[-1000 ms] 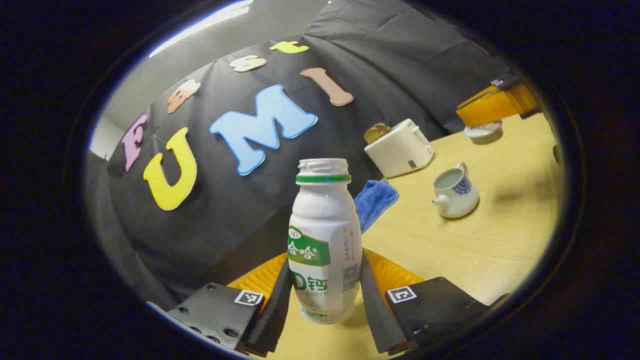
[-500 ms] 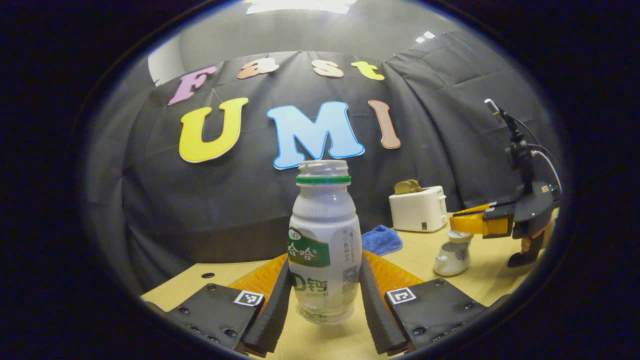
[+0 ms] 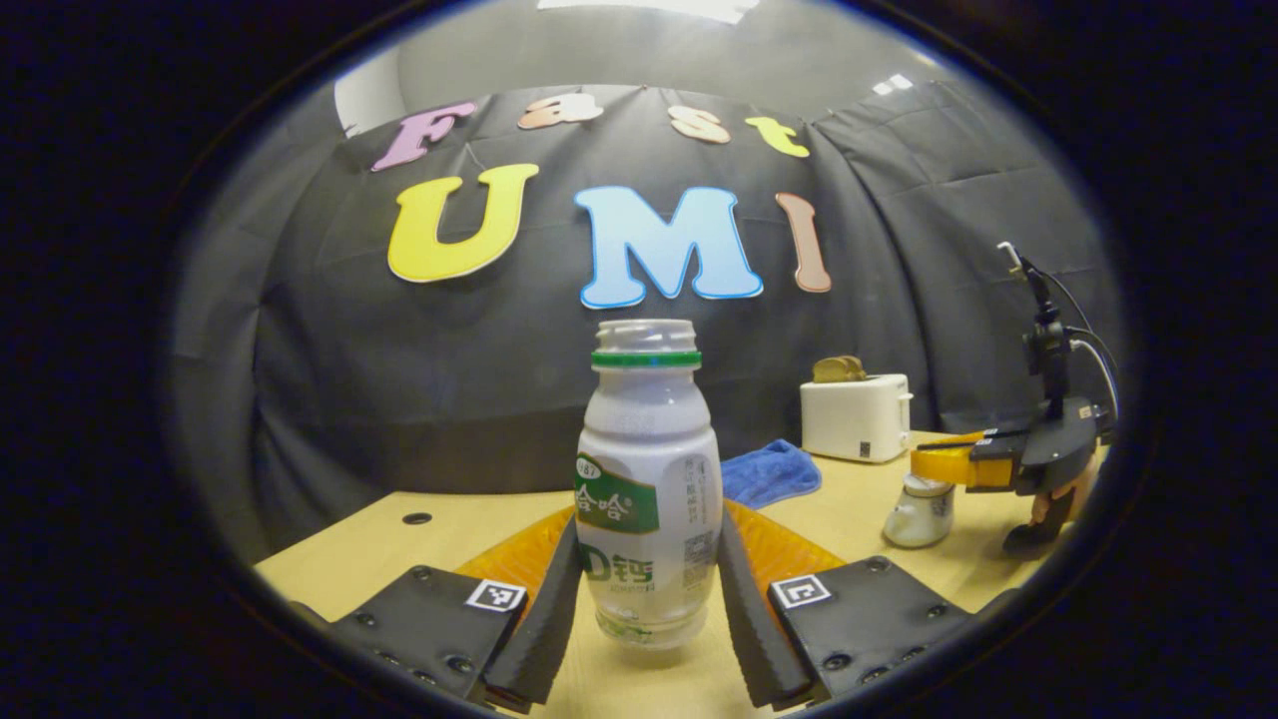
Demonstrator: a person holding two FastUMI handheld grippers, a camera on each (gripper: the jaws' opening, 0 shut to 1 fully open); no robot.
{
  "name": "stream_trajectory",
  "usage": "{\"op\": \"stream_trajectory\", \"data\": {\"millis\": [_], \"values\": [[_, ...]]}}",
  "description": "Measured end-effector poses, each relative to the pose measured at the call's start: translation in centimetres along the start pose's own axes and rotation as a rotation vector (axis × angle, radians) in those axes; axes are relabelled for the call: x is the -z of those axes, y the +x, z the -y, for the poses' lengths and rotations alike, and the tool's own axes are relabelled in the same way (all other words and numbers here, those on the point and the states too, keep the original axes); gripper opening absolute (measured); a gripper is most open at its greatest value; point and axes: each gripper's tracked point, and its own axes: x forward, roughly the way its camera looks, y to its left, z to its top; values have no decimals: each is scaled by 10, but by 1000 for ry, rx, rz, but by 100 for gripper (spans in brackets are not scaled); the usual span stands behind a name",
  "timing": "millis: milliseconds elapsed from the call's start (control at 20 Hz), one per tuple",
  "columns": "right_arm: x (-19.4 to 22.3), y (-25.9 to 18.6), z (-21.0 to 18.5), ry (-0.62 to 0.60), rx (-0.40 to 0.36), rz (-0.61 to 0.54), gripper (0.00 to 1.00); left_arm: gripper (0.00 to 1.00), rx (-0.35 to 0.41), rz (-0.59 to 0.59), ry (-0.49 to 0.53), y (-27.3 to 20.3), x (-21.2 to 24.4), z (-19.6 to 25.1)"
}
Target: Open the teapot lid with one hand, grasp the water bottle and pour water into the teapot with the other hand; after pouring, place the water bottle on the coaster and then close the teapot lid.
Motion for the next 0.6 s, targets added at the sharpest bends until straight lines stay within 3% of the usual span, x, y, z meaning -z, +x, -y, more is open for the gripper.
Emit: {"op": "stream_trajectory", "data": {"millis": [200,250,300,400,450,500,550,600], "values": [[4,1,1,11,1,-10,12,81,-9,-4,-1,0,1,-2],[7,2,1,15,4,-16,29,81,-12,-9,-2,1,3,-3],[8,2,2,19,8,-26,12,81,-14,-15,-5,2,5,-3],[2,-5,3,31,14,-9,14,81,-14,-18,-17,2,7,-1],[-3,-9,2,38,6,9,43,81,-16,-16,-22,4,6,-1],[-9,-15,2,49,8,31,71,68,-20,-14,-29,4,5,-3],[-18,-27,-1,65,3,59,100,68,-18,-12,-39,7,5,-3],[-25,-37,-5,80,-4,84,84,74,-16,-9,-55,11,4,-4]]}}
